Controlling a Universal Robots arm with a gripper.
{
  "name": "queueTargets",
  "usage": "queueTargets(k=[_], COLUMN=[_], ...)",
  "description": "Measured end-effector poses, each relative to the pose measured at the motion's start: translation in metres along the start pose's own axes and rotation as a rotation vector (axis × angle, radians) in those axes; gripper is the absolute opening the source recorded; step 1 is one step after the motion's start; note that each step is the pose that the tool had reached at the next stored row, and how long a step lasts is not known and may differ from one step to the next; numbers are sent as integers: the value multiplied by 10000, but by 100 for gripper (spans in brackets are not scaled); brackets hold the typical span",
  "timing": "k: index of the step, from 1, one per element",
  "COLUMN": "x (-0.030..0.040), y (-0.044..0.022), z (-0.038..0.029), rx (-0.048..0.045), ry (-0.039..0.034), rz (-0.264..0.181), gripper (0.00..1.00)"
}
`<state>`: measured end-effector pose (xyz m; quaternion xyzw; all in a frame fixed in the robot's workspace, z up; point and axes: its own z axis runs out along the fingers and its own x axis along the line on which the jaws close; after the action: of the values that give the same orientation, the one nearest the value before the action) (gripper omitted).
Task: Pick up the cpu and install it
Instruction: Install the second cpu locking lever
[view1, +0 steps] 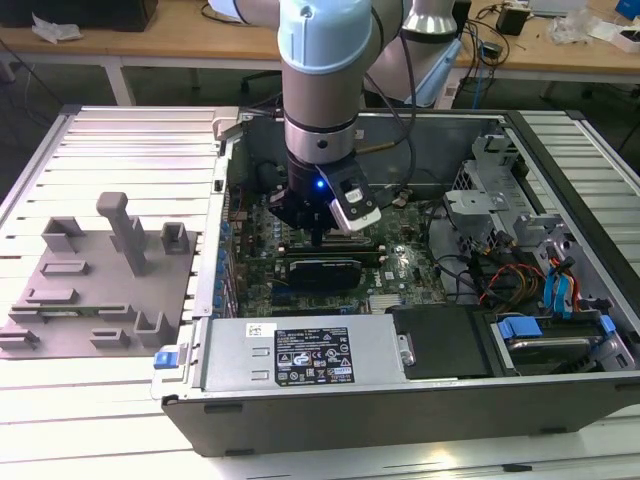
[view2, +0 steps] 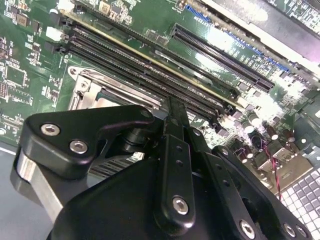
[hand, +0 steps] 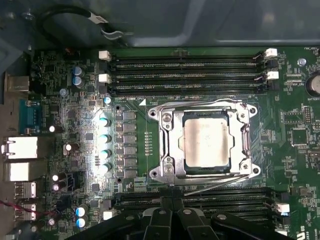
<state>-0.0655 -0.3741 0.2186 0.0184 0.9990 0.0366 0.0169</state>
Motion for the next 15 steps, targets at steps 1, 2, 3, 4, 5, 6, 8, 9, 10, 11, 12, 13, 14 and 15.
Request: queueTargets(k=[1, 2, 3, 4, 5, 6, 8, 9, 10, 11, 12, 13, 14, 15], x=[0, -1, 2, 7, 13, 21, 42, 45, 50, 53, 53, 53, 54, 54], y=[0, -1, -2, -3, -3, -4, -6, -7, -8, -11, -12, -14, -18, -21], z=[0, 0, 4, 7, 14, 24, 39, 41, 46, 55, 64, 76, 88, 100], rx=[-2, -9, -11, -20, -37, -59, -203, -260, -369, -464, -498, -518, -546, -586], ry=[0, 0, -1, 0, 0, 1, 5, 7, 10, 12, 12, 9, 7, 1], rz=[0, -1, -2, -2, 0, 4, 22, 28, 42, 64, 80, 103, 151, 225], gripper=[11, 11, 11, 11, 11, 11, 11, 11, 11, 11, 11, 11, 11, 11])
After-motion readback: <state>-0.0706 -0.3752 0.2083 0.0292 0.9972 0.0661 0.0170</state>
